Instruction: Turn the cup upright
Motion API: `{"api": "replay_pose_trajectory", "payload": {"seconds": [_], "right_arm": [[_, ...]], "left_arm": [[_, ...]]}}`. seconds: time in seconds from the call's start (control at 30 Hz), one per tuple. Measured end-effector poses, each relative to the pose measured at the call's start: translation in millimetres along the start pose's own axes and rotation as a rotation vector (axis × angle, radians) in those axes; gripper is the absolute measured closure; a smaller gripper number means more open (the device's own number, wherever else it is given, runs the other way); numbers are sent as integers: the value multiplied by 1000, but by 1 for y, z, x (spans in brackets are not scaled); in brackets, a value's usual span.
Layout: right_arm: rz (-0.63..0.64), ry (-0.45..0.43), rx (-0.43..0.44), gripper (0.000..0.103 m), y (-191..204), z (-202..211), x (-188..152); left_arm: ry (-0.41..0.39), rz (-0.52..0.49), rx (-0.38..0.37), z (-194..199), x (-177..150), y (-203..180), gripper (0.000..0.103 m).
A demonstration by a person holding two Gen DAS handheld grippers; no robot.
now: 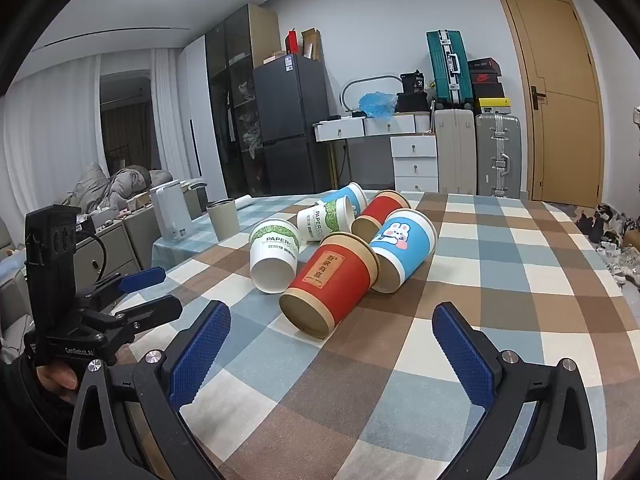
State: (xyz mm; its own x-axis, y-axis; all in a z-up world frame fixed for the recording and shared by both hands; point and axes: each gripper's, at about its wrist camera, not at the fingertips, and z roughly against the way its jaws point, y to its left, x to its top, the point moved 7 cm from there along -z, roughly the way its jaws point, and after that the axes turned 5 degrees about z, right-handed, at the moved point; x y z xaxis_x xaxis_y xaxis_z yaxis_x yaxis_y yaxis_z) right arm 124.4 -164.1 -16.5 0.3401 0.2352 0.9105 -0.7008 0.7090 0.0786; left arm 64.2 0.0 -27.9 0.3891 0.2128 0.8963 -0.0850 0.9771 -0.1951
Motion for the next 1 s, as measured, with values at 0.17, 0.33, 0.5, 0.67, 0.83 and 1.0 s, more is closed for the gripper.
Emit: {"api": "replay_pose_trajectory", "payload": {"seconds": [0.17,0.33,0.5,0.67,0.83,1.0], "right_arm": [[-1,1,0,0,0,0,0],[-1,1,0,0,0,0,0],[-1,1,2,0,0,0,0],[0,0,1,0,0,0,0],[0,-1,1,0,0,0,0],[0,0,1,0,1,0,0]], "left_arm": [[0,5,-3,0,0,0,1],[0,3,-2,0,0,0,1],[1,5,-1,-1,0,0,1],[-1,5,-3,-3,-1,-1,1],[-1,5,-4,-1,0,1,1],[-2,4,-6,-2,-1,0,1]]}}
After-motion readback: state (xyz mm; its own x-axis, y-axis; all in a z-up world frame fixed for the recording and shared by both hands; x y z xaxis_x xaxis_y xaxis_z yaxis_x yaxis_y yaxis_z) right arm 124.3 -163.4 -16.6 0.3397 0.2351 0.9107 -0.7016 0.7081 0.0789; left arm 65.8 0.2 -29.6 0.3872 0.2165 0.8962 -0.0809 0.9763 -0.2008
